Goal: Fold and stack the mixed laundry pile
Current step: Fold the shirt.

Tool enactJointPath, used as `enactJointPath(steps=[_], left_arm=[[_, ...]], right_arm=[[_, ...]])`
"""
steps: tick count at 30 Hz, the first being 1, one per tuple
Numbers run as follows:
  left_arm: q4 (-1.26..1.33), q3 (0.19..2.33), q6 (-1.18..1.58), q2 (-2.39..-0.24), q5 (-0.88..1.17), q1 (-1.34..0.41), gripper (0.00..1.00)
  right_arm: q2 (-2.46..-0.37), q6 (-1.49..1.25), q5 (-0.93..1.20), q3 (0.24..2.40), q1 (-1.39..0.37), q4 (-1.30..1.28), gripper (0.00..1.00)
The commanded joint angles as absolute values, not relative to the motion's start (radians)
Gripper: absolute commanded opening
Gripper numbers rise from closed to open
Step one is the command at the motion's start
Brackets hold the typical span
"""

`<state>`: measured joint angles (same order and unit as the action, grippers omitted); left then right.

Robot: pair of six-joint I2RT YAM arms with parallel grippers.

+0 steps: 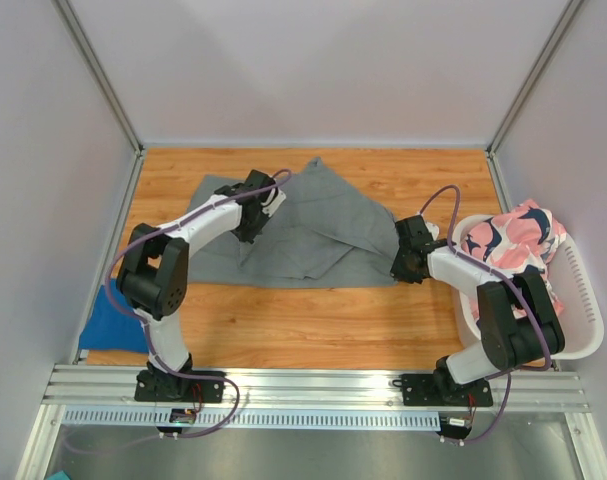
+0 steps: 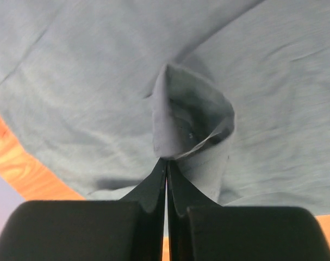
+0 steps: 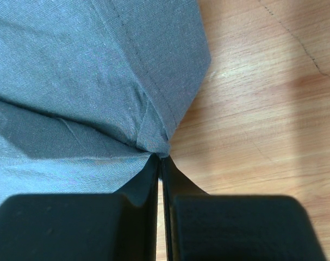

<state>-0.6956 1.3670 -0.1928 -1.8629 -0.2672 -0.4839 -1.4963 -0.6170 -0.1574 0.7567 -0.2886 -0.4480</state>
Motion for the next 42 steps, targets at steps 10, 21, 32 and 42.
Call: enactJointPath(steps=[10,21,32,42], left_arm=[[-0.69,1.183,-0.247,-1.677,-0.238,-0.29,0.11],[-0.762,1.129,-0.271,-1.585,-0.213,-0.174,0.38],[-0.787,1.23,-0.215,-1.646,-0.083,-0.158,0.51],[-0.814,1.227,-0.202,-1.7,-0.008,-0.127,0.61]], right_arm=[[-1.525,-0.626,-0.192,0.73,-0.285,-0.491,0.0],[-1.514,-0.62,-0.201,0.739,-0.285,-0.506,0.0],[-1.47,-0.583,-0.201,0.778,-0.285,-0.563,0.22],[-1.477,-0.564,-0.161,0.773,-0.261,-0.546,0.43]])
